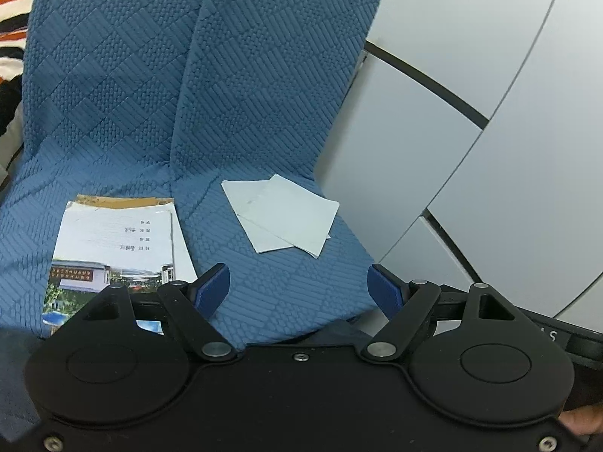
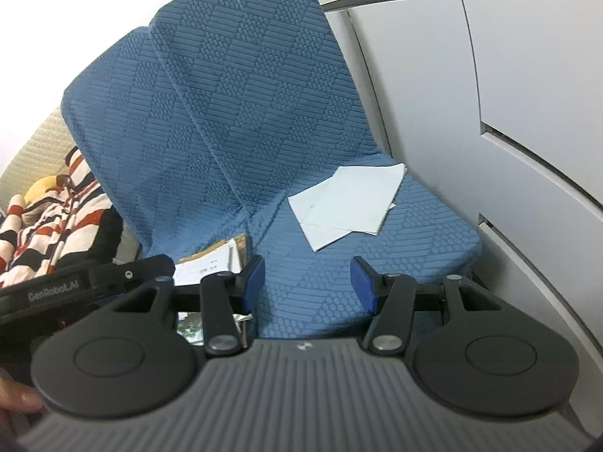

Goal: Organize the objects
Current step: 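Pull both open grippers back and move toward the white paper sheets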

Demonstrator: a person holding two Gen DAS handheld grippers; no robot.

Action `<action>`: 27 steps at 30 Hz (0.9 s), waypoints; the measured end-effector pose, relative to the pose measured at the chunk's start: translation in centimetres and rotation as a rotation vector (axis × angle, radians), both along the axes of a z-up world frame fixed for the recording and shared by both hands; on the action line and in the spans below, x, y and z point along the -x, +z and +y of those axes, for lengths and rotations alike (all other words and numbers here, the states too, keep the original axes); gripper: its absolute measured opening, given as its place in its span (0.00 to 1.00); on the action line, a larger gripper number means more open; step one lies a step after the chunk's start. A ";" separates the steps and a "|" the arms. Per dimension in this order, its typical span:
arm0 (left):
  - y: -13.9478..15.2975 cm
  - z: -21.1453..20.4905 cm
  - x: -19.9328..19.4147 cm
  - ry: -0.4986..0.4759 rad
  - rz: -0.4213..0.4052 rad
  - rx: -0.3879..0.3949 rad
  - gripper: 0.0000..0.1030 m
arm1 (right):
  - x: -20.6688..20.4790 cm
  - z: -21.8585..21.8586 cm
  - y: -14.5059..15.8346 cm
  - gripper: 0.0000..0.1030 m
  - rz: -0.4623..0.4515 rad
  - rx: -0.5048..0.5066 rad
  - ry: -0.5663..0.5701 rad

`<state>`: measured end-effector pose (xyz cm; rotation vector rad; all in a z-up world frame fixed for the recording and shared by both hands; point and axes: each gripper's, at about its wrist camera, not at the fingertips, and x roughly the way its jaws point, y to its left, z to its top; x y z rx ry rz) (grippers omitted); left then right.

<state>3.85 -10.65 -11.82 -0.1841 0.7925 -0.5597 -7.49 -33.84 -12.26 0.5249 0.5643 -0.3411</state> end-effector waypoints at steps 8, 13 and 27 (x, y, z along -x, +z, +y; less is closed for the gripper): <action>0.3 -1.8 -0.6 -0.007 -0.011 -0.002 0.78 | 0.2 -1.9 -1.3 0.53 0.025 0.002 -0.013; -0.9 -3.0 -2.4 0.003 0.024 0.010 0.78 | -0.3 -3.3 -2.4 0.71 0.039 -0.008 -0.019; -6.3 -7.9 -11.1 0.001 0.107 0.009 0.78 | -5.0 -7.1 -6.6 0.73 0.099 -0.068 -0.060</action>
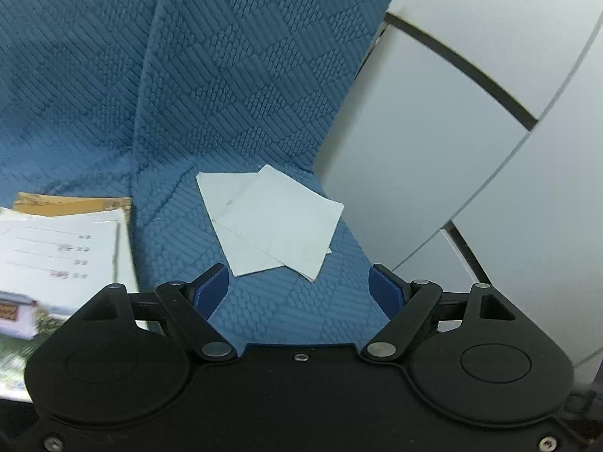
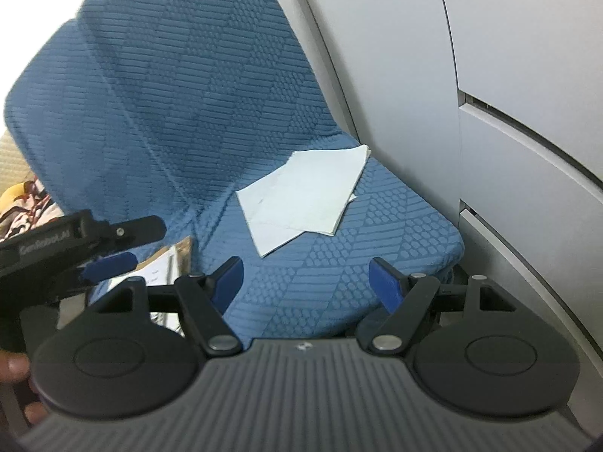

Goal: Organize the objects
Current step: 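Pull both open grippers back and move toward the white paper sheets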

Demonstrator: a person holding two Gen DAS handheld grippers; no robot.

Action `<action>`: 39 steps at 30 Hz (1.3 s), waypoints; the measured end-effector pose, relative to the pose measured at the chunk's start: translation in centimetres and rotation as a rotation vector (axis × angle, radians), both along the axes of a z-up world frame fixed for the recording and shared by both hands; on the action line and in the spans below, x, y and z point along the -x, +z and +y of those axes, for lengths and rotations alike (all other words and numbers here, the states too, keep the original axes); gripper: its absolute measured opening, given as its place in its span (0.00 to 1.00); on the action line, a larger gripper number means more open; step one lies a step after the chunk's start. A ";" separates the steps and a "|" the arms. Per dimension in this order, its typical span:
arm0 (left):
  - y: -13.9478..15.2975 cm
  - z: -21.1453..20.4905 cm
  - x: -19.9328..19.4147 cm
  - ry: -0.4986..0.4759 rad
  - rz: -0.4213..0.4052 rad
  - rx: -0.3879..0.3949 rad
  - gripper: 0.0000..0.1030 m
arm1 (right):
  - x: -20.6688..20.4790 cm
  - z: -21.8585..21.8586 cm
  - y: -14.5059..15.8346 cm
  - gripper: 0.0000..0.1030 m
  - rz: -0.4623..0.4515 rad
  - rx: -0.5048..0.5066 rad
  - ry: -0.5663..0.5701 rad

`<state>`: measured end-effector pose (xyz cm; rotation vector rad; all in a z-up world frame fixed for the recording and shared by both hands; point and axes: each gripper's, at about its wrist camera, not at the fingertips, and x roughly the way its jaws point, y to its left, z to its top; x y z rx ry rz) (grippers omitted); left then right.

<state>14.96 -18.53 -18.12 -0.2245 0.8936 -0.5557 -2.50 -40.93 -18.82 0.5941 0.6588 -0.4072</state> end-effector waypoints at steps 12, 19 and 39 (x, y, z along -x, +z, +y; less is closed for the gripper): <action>-6.7 -5.7 -8.7 0.004 0.067 -0.080 0.74 | -6.4 -4.2 -6.8 0.70 0.077 -0.041 -0.026; -10.3 -7.3 -12.9 0.012 0.091 -0.095 0.64 | -9.9 -6.0 -10.6 0.51 0.102 -0.056 -0.029; -15.5 -9.0 -18.1 0.022 0.060 -0.164 0.61 | -16.0 -8.8 -16.5 0.47 0.092 -0.040 -0.001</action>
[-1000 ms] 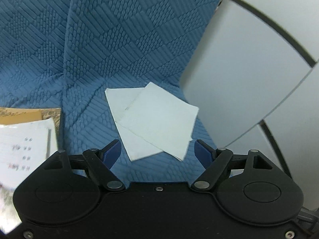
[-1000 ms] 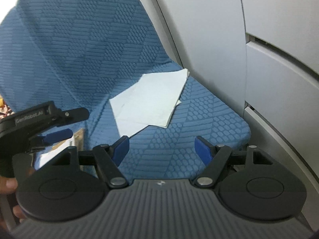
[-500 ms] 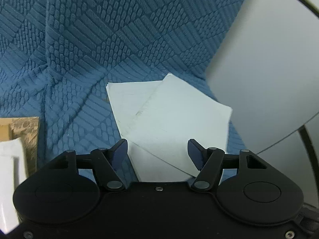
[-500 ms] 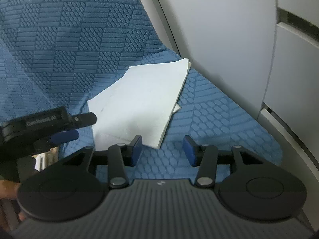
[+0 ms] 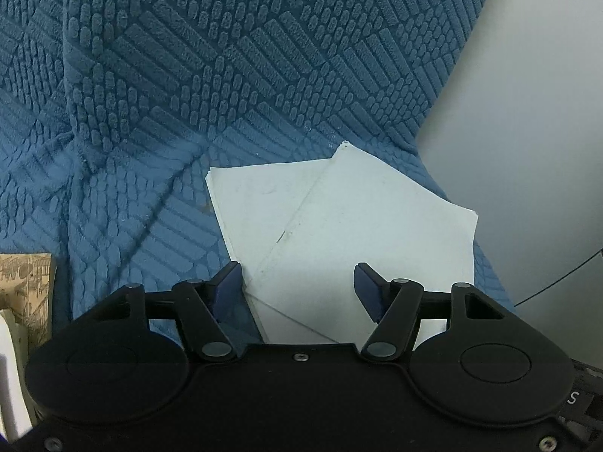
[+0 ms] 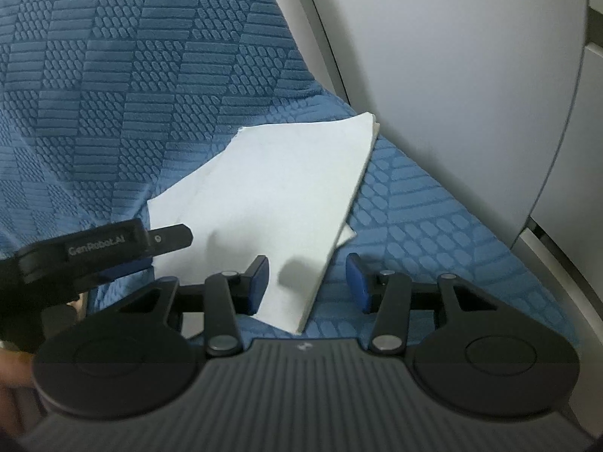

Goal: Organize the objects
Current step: 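Pull both open grippers back and move toward the white paper sheets, then close both grippers on the edge of the white paper sheets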

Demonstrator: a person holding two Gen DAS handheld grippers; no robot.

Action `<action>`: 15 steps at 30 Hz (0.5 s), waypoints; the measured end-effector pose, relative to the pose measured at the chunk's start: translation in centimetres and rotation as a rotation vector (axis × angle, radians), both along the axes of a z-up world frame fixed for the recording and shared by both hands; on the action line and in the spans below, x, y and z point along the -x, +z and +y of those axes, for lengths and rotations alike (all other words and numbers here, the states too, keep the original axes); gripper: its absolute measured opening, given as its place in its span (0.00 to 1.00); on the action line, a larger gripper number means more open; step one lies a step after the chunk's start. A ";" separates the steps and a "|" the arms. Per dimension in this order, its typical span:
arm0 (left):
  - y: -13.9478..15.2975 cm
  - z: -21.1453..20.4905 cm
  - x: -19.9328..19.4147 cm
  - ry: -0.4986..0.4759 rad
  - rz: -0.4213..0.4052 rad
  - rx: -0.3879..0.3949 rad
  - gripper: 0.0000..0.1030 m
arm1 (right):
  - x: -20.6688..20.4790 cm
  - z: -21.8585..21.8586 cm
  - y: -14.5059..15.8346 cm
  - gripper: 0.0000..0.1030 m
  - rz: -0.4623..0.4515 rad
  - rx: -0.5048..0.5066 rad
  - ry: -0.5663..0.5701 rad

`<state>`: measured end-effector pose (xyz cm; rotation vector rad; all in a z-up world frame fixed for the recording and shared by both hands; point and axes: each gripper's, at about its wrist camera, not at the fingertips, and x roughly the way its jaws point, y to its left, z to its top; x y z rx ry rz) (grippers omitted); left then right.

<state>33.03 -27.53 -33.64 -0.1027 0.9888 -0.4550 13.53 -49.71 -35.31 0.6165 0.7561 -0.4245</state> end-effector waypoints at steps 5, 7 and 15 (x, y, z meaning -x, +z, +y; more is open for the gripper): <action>0.2 0.2 0.2 -0.006 0.018 0.016 0.56 | -0.1 -0.1 -0.3 0.47 -0.031 -0.067 0.006; 0.3 0.5 0.4 -0.008 0.029 0.021 0.53 | 0.1 -0.1 -0.3 0.47 -0.033 -0.067 0.002; 0.9 1.2 1.9 -0.029 0.048 0.031 0.47 | 2.6 -1.5 -0.6 0.46 -0.154 -0.229 -0.075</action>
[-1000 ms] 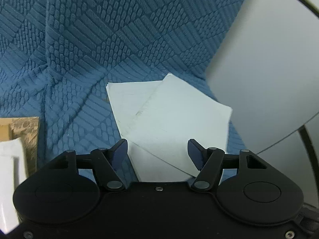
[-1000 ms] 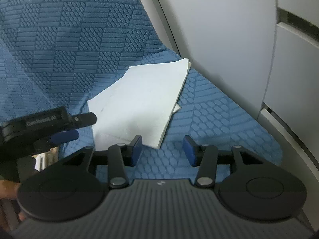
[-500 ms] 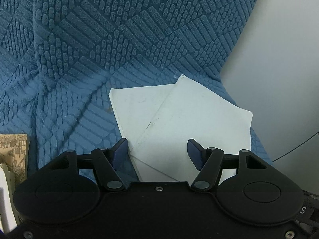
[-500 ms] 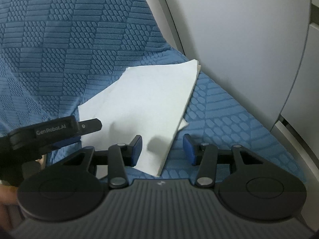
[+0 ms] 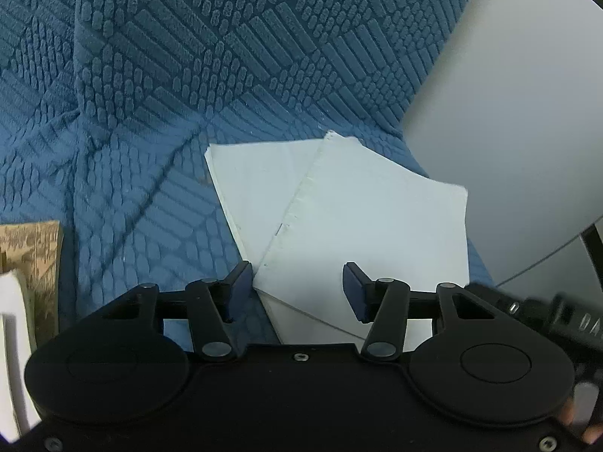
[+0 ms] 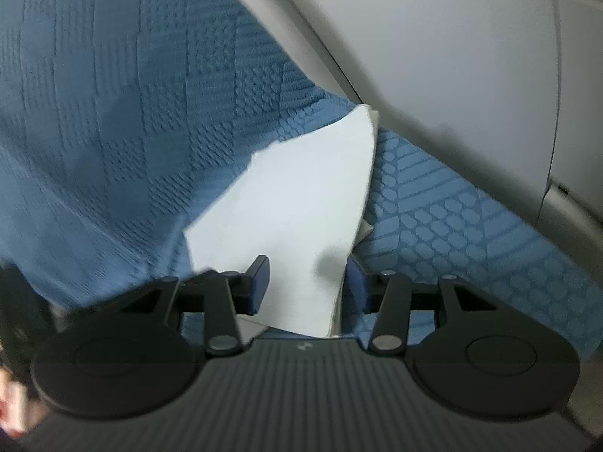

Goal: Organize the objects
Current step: 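Close both grippers on the edge of the white paper sheets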

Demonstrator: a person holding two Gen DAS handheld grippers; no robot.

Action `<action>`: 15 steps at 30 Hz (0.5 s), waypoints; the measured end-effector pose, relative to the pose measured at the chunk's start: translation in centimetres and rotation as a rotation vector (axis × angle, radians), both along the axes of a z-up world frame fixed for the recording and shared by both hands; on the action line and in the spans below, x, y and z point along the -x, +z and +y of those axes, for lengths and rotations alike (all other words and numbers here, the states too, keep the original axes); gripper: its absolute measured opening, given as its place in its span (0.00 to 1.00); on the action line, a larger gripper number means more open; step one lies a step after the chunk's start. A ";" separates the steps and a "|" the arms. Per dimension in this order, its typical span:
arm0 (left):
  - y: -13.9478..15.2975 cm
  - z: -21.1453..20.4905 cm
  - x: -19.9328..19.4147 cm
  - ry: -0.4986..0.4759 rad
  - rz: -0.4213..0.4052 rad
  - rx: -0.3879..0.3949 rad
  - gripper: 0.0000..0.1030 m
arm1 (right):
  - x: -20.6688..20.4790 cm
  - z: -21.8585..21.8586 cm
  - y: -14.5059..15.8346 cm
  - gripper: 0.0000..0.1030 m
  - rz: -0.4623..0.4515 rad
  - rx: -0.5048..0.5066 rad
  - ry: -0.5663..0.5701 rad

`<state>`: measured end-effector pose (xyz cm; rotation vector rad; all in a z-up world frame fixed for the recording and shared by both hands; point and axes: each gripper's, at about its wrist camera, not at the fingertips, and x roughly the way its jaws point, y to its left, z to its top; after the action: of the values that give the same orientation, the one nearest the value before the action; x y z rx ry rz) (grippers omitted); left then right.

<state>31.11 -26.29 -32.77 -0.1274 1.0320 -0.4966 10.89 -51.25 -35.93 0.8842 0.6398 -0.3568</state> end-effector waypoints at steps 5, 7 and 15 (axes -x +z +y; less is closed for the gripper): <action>-0.1 0.7 0.0 0.013 0.025 0.018 0.44 | 1.6 -1.8 -1.1 0.39 -0.094 -0.191 -0.067; -0.1 0.8 -0.2 0.008 0.035 0.030 0.43 | 1.8 -2.5 -1.7 0.35 -0.113 -0.264 -0.076; -0.1 0.8 -0.6 0.003 0.048 0.037 0.43 | 1.0 -2.4 -3.6 0.15 -0.155 -0.430 -0.055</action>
<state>31.70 -25.50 -32.83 -0.1744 1.0700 -0.5126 9.87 -53.60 -39.52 1.3290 0.5571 -0.1982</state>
